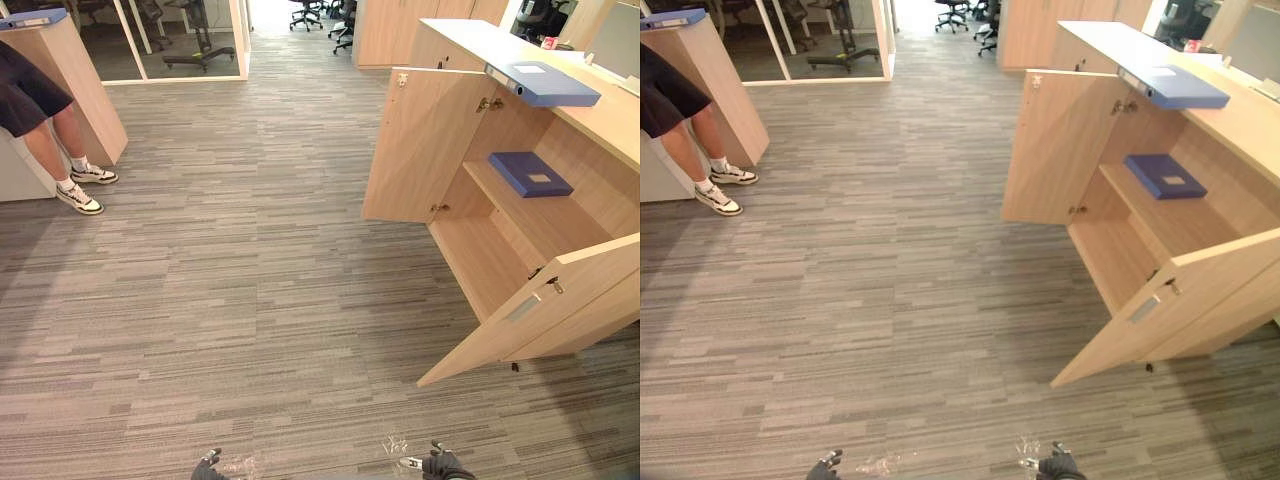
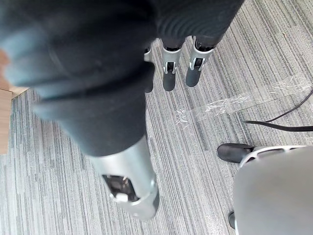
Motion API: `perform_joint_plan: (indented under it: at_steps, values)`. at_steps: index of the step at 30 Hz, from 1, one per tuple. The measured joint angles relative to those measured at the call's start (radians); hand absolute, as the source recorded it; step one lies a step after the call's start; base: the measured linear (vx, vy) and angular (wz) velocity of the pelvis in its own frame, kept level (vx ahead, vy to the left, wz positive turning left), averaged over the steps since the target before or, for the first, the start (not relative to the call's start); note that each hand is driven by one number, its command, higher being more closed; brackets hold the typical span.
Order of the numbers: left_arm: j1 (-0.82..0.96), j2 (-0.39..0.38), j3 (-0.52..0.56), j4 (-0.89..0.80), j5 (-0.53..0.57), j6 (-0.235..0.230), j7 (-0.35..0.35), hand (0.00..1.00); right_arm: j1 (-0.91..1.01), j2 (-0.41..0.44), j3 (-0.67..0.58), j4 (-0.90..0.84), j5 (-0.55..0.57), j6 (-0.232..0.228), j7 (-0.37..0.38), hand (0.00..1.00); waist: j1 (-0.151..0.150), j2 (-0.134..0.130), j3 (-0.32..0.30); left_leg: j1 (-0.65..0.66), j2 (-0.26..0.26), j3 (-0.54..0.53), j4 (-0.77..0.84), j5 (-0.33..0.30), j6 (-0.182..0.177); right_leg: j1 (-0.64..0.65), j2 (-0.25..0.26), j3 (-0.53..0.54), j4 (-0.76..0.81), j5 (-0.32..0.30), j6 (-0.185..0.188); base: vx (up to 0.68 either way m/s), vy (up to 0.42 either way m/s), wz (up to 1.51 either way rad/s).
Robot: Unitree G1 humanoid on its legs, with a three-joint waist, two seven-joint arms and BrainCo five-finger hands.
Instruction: Walk over to the cabinet, pick up the folder, carry it to the office cabinet, place the folder inside the office cabinet, then close the office cabinet door
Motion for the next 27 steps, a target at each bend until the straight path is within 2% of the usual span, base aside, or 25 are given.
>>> perform_joint_plan:
  at_steps: [6, 15, 24, 25, 26, 27]
  values:
    - [-0.001, 0.001, 0.000, 0.000, 0.005, -0.001, 0.000, 0.00, -0.015, 0.048, 0.002, 0.000, -0.001, -0.002, 0.002, 0.00, 0.000, -0.003, 0.002, 0.000, -0.003, -0.007, -0.001, 0.000, 0.000, 0.015, -0.001, -0.014, -0.017, 0.003, -0.004, 0.00, -0.012, 0.06]
    - [-0.018, 0.007, 0.005, 0.003, 0.059, 0.000, 0.014, 0.00, -0.038, 0.051, 0.009, 0.020, -0.003, -0.005, 0.005, 0.00, -0.001, -0.010, 0.017, -0.003, -0.009, -0.004, -0.001, 0.000, 0.000, 0.017, -0.007, -0.015, -0.023, 0.003, -0.003, 0.00, 0.000, 0.00]
    - [-0.041, 0.005, 0.021, 0.031, 0.058, 0.001, 0.026, 0.00, -0.040, 0.051, 0.020, 0.022, -0.003, -0.005, 0.006, 0.00, -0.001, -0.017, 0.021, -0.044, -0.010, -0.007, 0.009, -0.007, 0.004, -0.013, -0.006, -0.021, -0.026, 0.001, -0.007, 0.00, -0.001, 0.01]
    - [-0.046, 0.006, 0.029, 0.030, 0.055, 0.001, 0.026, 0.00, -0.042, 0.052, 0.020, 0.022, -0.002, -0.005, 0.007, 0.00, -0.001, -0.023, 0.023, -0.078, -0.013, -0.012, 0.052, -0.026, 0.009, -0.021, -0.011, -0.029, -0.026, 0.000, -0.008, 0.00, 0.001, 0.25]
    - [-0.061, 0.009, 0.042, 0.026, 0.043, 0.001, 0.026, 0.00, -0.047, 0.057, 0.020, 0.022, 0.000, -0.009, 0.008, 0.00, -0.001, -0.032, 0.036, -0.141, -0.018, -0.012, 0.176, -0.077, -0.006, -0.025, -0.023, -0.046, -0.020, 0.001, -0.010, 0.01, 0.020, 0.45]
    - [-0.081, 0.018, 0.046, 0.017, 0.030, -0.001, 0.026, 0.00, -0.056, 0.058, 0.020, 0.028, 0.000, -0.011, 0.008, 0.00, -0.001, -0.047, 0.055, -0.215, -0.023, 0.022, 0.334, -0.114, -0.050, -0.018, -0.042, -0.067, -0.008, -0.008, -0.023, 0.00, 0.045, 0.51]
